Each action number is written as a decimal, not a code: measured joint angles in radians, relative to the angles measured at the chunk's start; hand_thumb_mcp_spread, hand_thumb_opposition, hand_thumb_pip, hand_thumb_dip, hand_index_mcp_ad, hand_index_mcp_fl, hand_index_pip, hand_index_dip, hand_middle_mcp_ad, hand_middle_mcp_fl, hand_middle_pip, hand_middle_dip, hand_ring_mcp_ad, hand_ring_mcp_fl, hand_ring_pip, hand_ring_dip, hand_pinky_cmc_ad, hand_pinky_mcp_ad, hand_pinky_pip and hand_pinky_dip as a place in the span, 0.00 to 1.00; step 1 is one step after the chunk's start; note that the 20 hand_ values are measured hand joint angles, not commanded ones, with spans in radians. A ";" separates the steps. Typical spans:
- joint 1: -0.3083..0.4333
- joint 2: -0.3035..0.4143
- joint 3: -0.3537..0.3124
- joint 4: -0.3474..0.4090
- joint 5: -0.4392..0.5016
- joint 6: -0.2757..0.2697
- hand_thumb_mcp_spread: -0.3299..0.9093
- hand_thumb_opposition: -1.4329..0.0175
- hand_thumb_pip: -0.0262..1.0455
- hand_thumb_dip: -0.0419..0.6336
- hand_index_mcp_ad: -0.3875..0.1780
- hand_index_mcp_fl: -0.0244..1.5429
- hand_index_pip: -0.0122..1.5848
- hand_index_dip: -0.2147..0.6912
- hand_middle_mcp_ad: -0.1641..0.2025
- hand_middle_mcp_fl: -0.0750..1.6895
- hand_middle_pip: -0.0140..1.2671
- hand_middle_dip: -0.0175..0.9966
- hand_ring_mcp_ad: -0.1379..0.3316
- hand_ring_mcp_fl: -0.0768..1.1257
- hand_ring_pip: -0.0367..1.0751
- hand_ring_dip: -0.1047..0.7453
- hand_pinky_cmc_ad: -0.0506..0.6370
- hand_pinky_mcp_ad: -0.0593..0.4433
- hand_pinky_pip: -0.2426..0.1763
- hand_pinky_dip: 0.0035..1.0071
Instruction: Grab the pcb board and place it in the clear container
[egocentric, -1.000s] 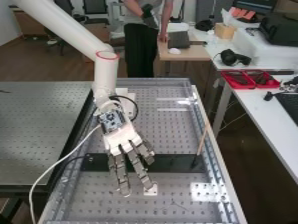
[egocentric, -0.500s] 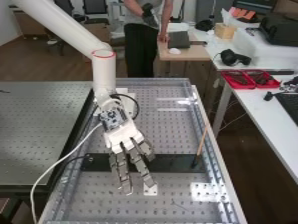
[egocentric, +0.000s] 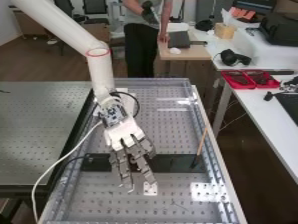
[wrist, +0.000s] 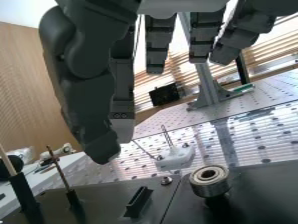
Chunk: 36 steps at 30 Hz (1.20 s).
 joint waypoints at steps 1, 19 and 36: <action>0.000 0.004 -0.004 0.011 -0.002 -0.011 0.82 0.39 0.40 0.43 0.36 0.43 0.78 0.62 0.46 0.11 0.11 0.15 0.68 0.10 0.11 0.17 0.52 0.39 0.40 0.17; 0.005 0.082 -0.069 -0.023 -0.198 -0.034 0.82 0.39 0.40 0.43 0.36 0.43 0.78 0.62 0.46 0.11 0.11 0.15 0.68 0.10 0.11 0.17 0.52 0.39 0.40 0.17; -0.111 0.283 -0.115 -0.246 -0.719 -0.117 0.83 0.38 0.40 0.43 0.37 0.44 0.75 0.68 0.50 0.11 0.11 0.15 0.68 0.11 0.11 0.17 0.52 0.39 0.42 0.17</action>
